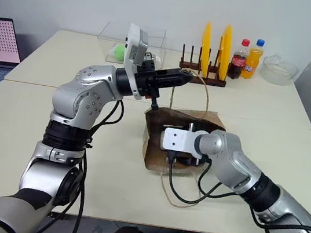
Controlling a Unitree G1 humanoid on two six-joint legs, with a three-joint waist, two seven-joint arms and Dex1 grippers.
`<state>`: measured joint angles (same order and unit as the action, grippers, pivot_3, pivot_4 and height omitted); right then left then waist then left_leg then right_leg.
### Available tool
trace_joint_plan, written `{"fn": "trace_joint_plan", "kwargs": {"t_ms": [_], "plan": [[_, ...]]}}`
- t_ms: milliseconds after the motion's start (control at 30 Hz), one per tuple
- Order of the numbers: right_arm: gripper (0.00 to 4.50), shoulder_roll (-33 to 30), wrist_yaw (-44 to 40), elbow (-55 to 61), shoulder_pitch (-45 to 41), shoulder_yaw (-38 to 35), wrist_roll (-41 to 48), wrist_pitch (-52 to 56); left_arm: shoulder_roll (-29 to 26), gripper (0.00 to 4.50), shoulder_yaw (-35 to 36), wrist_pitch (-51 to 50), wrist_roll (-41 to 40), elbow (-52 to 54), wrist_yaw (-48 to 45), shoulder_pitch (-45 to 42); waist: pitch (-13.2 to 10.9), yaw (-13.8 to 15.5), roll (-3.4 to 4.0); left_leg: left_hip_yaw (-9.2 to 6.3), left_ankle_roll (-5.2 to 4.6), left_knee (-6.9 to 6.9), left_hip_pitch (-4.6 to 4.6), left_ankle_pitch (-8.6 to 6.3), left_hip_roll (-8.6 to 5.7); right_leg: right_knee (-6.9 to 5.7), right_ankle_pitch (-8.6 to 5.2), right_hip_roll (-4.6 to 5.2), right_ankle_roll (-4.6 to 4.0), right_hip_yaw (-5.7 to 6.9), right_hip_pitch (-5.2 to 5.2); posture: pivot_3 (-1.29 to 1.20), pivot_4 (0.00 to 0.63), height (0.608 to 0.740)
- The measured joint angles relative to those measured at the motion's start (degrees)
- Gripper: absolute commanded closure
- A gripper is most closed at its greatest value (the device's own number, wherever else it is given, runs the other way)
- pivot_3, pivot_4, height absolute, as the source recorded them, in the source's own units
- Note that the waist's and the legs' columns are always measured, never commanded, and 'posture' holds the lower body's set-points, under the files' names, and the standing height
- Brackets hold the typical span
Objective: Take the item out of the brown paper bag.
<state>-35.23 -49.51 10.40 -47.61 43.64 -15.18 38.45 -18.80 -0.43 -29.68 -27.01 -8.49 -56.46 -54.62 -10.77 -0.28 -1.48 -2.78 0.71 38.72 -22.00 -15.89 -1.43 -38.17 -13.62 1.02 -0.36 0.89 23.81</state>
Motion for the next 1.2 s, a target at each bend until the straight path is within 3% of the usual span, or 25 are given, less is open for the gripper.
{"fn": "trace_joint_plan", "kwargs": {"t_ms": [100, 267, 467, 633, 833, 1033, 1200], "plan": [[0.2, 1.5, -0.2, -2.6, 0.0, 0.5, -2.3, -1.5, 0.0, 4.5, 0.0, 0.0, 0.0, 0.0, 0.1, 0.0, 0.0, 0.0, 0.0, 0.0, 0.06, 0.0, -0.01, 0.04, 0.0, 0.0, 0.0, 0.0, -0.01, 0.0, 0.0, 0.0, 0.15, 0.74], [1.44, 2.2, -0.2, -4.4, 0.5, 0.1, -4.8, -4.5, 0.0, 4.5, 0.0, 0.3, 0.0, 0.0, 0.3, 0.1, 0.0, 0.0, 0.0, 0.0, 0.07, 0.0, -0.01, 0.04, 0.0, 0.01, 0.0, 0.0, -0.01, 0.0, 0.0, 0.0, 0.15, 0.74], [1.44, 1.7, -3.2, 0.8, 3.1, -5.4, -2.7, -5.3, -0.3, 4.5, -0.3, 2.5, 1.4, -1.2, 0.8, 0.2, 0.0, 0.0, 0.02, -0.01, 0.07, 0.0, -0.07, 0.04, 0.0, 0.02, 0.0, 0.0, 0.0, 0.0, 0.05, 0.0, 0.15, 0.74], [1.44, 1.3, -7.9, 10.9, 5.2, -16.0, 7.6, -6.5, -0.8, 4.5, -0.4, 5.2, 3.9, -4.9, 2.1, 0.1, 0.0, 0.1, 0.02, -0.06, -0.07, -0.01, -0.07, -0.05, 0.0, 0.04, 0.01, 0.0, 0.0, 0.05, 0.04, 0.0, 0.15, 0.74], [1.44, -0.2, -11.4, 13.1, 8.8, -27.0, 19.6, -7.1, -1.4, 4.5, -0.4, 7.4, 6.5, -8.1, 3.3, -0.2, 0.0, 0.1, 0.01, -0.06, -0.16, 0.01, -0.07, -0.09, 0.0, 0.03, 0.01, 0.0, 0.01, 0.05, 0.01, 0.0, 0.15, 0.74], [1.44, 4.2, -5.4, 14.0, 5.5, -42.7, 32.8, 0.3, -1.4, 4.5, -0.9, 7.9, 8.4, -9.6, 3.9, -0.4, 0.0, 0.1, 0.02, -0.06, -0.15, 0.0, -0.07, -0.09, 0.01, -0.01, 0.02, 0.0, -0.01, 0.05, 0.04, 0.0, 0.15, 0.74], [1.44, -0.1, 2.0, 10.7, 1.2, -55.7, 36.9, 4.6, -1.7, 4.5, -1.0, 7.9, 9.0, -9.6, 4.4, -0.4, 0.0, 0.4, 0.03, -0.06, -0.17, 0.0, -0.13, -0.1, -0.01, 0.06, 0.03, 0.03, -0.01, 0.06, 0.03, 0.0, 0.15, 0.74]]}}
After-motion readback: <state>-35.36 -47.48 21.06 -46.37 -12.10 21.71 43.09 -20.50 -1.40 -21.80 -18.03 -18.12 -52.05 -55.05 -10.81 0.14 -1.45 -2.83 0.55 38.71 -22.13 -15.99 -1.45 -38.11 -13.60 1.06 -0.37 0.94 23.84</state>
